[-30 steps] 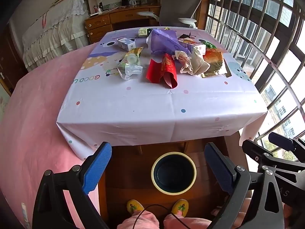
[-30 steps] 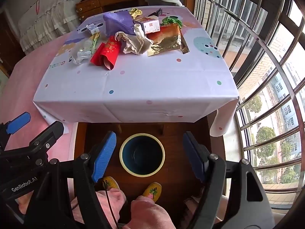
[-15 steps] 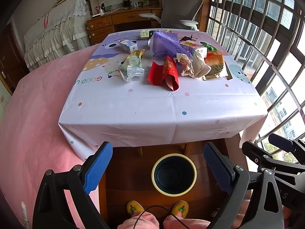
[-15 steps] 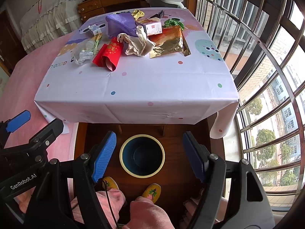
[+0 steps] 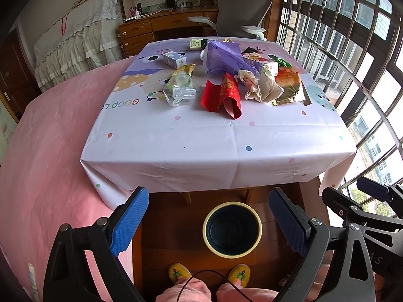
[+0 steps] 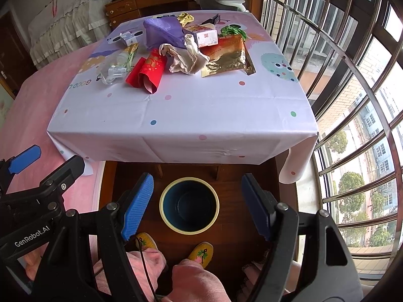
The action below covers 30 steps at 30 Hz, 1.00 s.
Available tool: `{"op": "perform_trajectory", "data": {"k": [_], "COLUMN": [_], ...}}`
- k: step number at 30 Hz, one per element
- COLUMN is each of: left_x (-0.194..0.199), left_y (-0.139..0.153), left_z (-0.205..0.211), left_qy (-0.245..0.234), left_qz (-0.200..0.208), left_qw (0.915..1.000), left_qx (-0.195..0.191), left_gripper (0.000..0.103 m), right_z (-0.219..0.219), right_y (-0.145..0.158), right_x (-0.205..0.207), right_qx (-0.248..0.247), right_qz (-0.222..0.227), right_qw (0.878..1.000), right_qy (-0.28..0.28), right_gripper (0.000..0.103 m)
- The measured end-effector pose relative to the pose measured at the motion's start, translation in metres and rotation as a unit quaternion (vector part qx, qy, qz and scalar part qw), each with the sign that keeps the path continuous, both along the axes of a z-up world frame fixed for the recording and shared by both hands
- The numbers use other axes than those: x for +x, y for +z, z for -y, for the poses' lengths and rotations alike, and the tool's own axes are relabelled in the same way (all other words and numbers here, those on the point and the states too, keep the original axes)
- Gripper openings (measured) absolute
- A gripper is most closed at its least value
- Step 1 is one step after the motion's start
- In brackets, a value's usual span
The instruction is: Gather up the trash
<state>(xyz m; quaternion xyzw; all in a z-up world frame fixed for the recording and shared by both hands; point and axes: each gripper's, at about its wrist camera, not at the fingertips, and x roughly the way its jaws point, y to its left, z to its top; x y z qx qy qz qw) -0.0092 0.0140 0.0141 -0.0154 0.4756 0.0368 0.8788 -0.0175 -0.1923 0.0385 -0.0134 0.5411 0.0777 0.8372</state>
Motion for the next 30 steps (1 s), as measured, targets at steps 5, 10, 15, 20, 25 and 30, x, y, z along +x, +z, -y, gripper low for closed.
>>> {"op": "perform_trajectory", "data": {"k": [5, 10, 15, 20, 25, 30], "left_x": [-0.0002, -0.0003, -0.0003, 0.0001, 0.0001, 0.0003], "left_y": [-0.0004, -0.0005, -0.0006, -0.0003, -0.0003, 0.0073], "left_z": [-0.0009, -0.0010, -0.0015, -0.0011, -0.0013, -0.0014], "left_qy": [0.001, 0.001, 0.001, 0.001, 0.001, 0.001], "left_qz": [0.000, 0.000, 0.000, 0.000, 0.000, 0.004], "left_qw": [1.0000, 1.0000, 1.0000, 1.0000, 1.0000, 0.9999], "left_qx": [0.000, 0.000, 0.000, 0.000, 0.001, 0.011], "left_gripper": [0.097, 0.095, 0.094, 0.094, 0.093, 0.089], "right_z": [-0.0009, -0.0015, -0.0015, -0.0008, -0.0027, -0.0095], "right_y": [0.0001, 0.0004, 0.0000, 0.0000, 0.0012, 0.0057], "right_x": [-0.0002, -0.0004, -0.0003, -0.0001, -0.0003, 0.0000], "right_qx": [0.000, 0.000, 0.001, 0.001, 0.004, 0.011], "right_qz": [0.000, 0.000, 0.000, 0.000, 0.002, 0.006], "right_qw": [1.000, 1.000, 1.000, 1.000, 1.000, 1.000], "right_qy": [0.000, 0.000, 0.001, 0.001, 0.004, 0.007], "right_gripper": [0.071, 0.071, 0.071, 0.071, 0.071, 0.071]}}
